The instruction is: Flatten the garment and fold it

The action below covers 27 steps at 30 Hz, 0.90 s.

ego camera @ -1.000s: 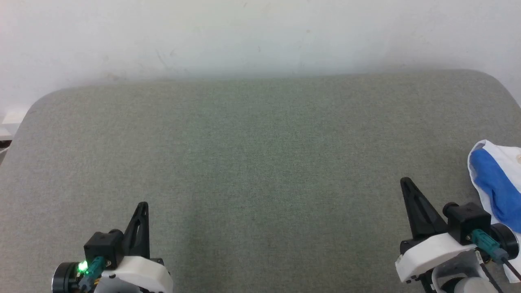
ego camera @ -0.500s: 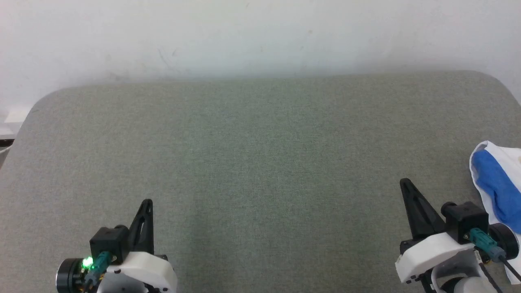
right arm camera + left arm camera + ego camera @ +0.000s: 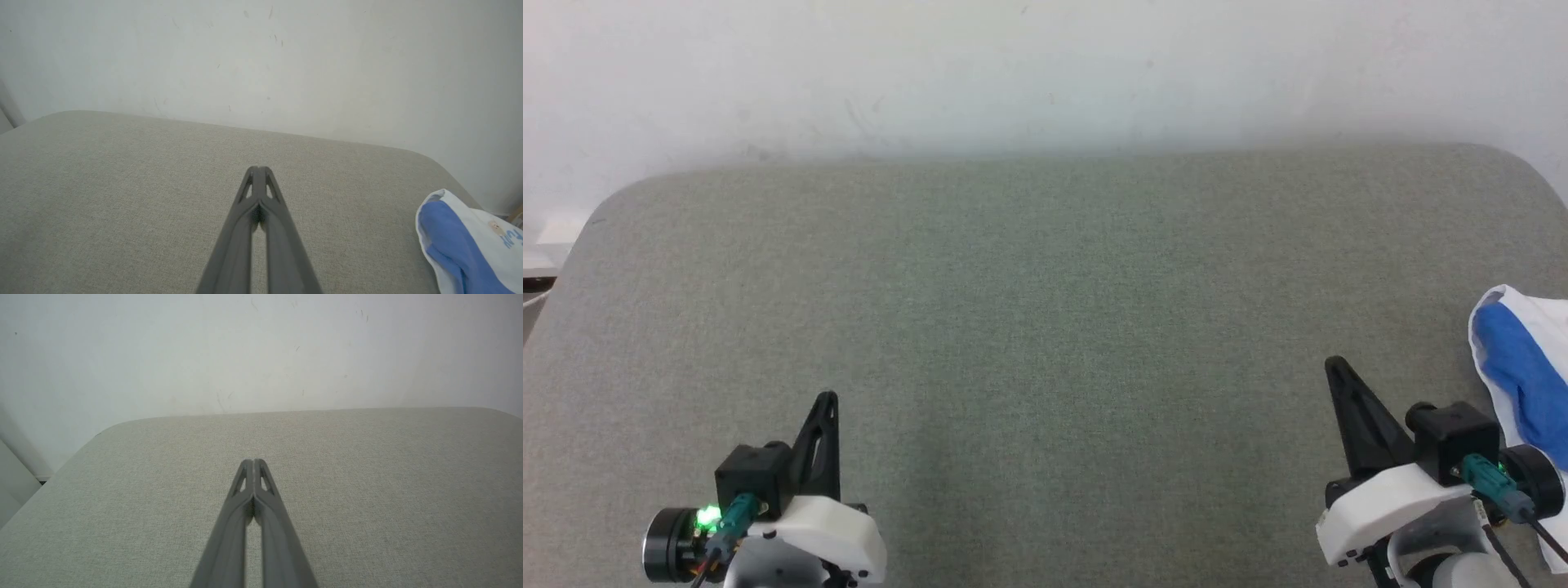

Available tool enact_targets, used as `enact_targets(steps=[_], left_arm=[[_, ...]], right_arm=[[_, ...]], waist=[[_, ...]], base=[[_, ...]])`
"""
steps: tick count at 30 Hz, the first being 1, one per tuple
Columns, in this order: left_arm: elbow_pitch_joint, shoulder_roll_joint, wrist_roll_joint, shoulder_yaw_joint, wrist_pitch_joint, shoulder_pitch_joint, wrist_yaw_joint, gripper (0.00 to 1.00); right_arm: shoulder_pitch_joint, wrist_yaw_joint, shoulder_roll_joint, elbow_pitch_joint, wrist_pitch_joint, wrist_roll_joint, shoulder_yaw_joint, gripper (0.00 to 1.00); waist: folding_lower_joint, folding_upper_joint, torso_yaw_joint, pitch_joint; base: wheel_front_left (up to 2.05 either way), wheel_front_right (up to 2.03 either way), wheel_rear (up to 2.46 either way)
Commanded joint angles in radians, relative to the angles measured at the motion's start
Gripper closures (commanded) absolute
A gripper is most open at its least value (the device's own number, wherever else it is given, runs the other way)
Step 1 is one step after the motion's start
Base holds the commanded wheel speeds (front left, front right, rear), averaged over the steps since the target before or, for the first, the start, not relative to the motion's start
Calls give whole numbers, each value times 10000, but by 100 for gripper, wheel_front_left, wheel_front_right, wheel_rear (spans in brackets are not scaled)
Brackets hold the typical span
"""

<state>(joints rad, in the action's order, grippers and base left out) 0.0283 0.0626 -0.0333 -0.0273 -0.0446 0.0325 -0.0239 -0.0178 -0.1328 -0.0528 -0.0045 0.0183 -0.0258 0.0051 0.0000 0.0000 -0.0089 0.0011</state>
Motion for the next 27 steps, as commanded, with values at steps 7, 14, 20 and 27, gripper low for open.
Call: enact_targets(steps=[7,14,20,27], left_arm=[[-145,-73,186,119,176,-221,129,100],[-218,-100,264,201,319,-276,187,100],[-281,-123,330,271,441,-323,237,100],[-283,-124,333,273,446,-325,239,100]], right_arm=[[148,19,23,27,-80,137,-32,100],[164,20,25,37,-135,201,-42,100],[177,21,26,45,-181,256,-51,100],[178,21,26,45,-183,258,-51,100]], waist=[[0,0,33,-4],[0,0,62,-8],[0,0,88,-11],[0,0,89,-11]], base=[[0,0,0],[0,0,0],[0,0,0],[0,0,0]])
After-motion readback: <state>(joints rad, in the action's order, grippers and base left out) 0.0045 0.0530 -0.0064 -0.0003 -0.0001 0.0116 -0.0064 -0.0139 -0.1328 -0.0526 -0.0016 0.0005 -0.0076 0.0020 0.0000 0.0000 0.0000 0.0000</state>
